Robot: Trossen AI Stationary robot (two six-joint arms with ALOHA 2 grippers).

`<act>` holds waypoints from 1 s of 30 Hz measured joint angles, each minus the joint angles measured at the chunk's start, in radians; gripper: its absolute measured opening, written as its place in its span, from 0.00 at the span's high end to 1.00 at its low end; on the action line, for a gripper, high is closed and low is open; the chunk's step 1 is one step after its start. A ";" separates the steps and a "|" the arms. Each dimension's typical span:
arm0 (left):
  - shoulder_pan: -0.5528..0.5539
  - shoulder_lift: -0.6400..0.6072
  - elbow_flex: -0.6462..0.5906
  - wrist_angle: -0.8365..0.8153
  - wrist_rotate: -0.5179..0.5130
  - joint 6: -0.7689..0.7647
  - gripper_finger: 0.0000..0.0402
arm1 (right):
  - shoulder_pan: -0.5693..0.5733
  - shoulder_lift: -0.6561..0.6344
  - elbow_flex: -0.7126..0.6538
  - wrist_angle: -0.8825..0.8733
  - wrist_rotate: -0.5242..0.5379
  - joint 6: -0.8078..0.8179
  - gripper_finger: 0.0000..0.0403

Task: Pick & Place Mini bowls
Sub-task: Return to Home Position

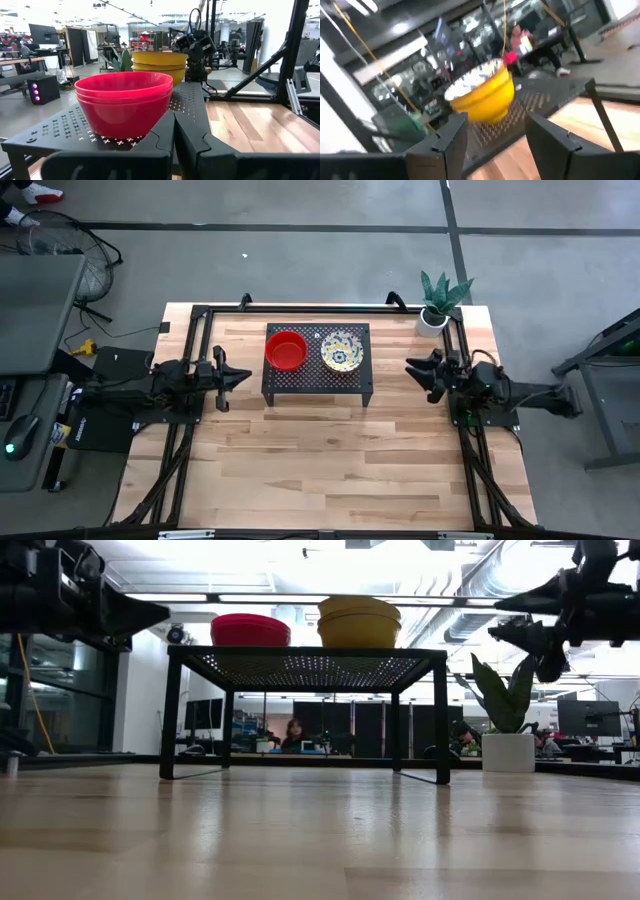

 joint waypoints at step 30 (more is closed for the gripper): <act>0.000 0.002 0.000 -0.083 0.000 0.001 0.98 | -0.061 0.026 0.005 -0.121 -0.146 -0.121 0.71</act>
